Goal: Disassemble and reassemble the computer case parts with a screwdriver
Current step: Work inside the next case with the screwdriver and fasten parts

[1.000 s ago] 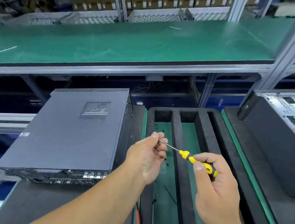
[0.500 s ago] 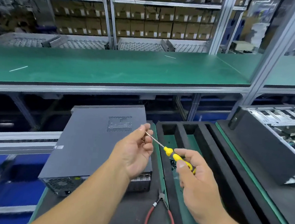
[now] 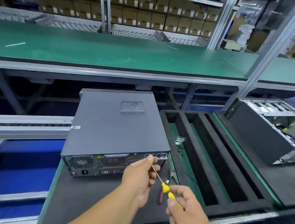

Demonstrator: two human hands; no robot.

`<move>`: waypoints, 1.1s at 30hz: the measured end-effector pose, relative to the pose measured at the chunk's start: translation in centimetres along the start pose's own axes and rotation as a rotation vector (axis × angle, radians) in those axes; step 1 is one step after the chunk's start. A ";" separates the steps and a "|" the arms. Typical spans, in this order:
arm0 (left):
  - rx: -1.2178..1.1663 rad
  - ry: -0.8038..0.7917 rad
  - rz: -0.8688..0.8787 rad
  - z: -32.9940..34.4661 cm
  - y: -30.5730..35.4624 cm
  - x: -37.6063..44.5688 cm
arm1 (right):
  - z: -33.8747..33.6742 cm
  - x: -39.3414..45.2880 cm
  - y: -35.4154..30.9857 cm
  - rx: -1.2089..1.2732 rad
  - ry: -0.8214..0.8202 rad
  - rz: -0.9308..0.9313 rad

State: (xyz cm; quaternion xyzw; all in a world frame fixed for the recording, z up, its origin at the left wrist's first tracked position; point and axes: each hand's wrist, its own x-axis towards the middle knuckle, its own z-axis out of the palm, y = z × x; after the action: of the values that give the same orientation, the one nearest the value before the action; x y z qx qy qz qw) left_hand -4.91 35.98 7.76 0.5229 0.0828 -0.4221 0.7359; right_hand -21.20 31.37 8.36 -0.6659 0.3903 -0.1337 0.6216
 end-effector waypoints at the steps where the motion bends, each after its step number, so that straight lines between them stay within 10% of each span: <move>1: 0.021 0.017 -0.006 0.2 -0.3 0.3 | 0.2 -0.1 0.2 -0.013 0.011 0.012; 25: 0.113 -0.025 -0.130 3.8 -0.4 4.9 | 1.2 2.7 -0.2 0.087 0.225 0.096; 33: 0.524 0.059 0.068 2.3 0.2 2.3 | 1.9 3.3 -0.3 0.713 0.135 0.373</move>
State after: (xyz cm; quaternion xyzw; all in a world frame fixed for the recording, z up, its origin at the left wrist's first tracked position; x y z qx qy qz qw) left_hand -4.06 32.79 7.61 0.7102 -0.0257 -0.3890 0.5863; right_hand -17.69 30.48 7.24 -0.3161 0.4733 -0.1890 0.8002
